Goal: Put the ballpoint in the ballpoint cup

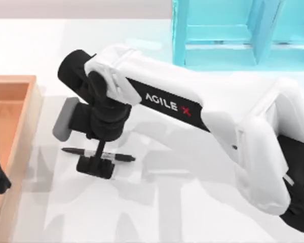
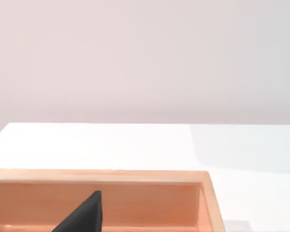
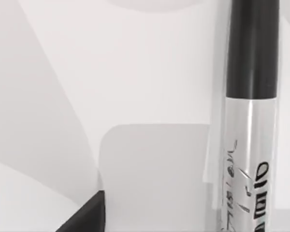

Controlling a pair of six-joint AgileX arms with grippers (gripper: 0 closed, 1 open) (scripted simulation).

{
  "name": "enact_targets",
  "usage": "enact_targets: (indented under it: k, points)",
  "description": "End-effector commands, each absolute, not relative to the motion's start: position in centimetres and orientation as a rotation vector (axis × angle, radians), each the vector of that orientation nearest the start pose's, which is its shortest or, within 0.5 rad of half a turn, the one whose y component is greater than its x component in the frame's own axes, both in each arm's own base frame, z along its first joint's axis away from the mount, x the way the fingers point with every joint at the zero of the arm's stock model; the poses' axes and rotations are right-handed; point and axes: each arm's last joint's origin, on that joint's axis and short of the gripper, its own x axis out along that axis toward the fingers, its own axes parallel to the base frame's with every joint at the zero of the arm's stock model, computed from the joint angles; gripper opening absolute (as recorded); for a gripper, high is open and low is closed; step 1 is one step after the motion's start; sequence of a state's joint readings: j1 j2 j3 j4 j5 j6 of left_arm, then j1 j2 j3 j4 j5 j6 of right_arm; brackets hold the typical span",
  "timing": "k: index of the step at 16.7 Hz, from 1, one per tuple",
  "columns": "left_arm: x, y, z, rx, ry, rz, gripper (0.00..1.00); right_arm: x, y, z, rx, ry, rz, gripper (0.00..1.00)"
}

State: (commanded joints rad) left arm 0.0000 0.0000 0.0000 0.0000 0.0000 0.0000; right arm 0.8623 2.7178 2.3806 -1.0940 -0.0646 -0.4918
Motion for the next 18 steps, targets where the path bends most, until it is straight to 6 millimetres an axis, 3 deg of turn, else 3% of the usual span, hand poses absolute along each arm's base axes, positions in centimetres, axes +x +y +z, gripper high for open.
enact_targets:
  k: [2, 15, 18]
  points:
    - [10.57, -0.12, 16.0, 0.0, 0.0, 0.0, 1.0, 33.86, 40.95, 8.61, -0.96, 1.168, 1.124, 1.0]
    - [10.57, -0.12, 16.0, 0.0, 0.0, 0.0, 1.0, 33.86, 40.95, 8.61, -0.96, 1.168, 1.124, 0.02]
    - [10.57, -0.12, 16.0, 0.0, 0.0, 0.0, 1.0, 33.86, 40.95, 8.61, -0.96, 1.168, 1.124, 0.0]
